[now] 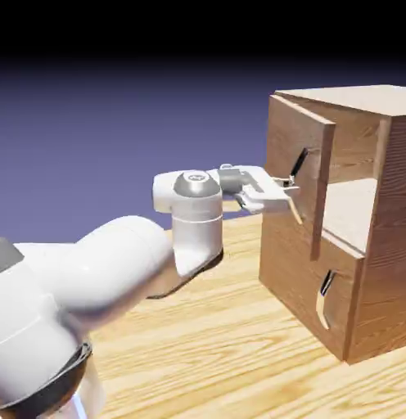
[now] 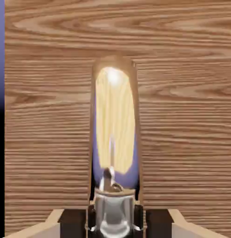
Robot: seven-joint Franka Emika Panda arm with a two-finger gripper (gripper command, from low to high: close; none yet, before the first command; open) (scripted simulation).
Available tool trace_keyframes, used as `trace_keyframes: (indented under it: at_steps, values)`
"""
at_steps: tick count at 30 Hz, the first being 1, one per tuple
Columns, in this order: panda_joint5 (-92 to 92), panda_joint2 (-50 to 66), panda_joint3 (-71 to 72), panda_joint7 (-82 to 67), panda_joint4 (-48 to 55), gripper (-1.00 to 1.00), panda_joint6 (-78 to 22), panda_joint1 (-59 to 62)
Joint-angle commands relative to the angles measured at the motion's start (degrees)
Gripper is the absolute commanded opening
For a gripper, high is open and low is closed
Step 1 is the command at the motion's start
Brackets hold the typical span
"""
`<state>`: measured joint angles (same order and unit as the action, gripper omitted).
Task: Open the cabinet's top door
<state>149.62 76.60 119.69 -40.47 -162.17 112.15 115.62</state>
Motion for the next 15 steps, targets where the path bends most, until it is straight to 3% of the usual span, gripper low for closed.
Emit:
trace_keyframes:
  at_steps: [1,15]
  values:
    - [-1.3,-0.1,1.4,0.4,-1.3,-1.0,-2.4,0.1]
    - [-24.5,-6.8,19.8,9.2,-8.8,-1.0,-37.3,-11.9]
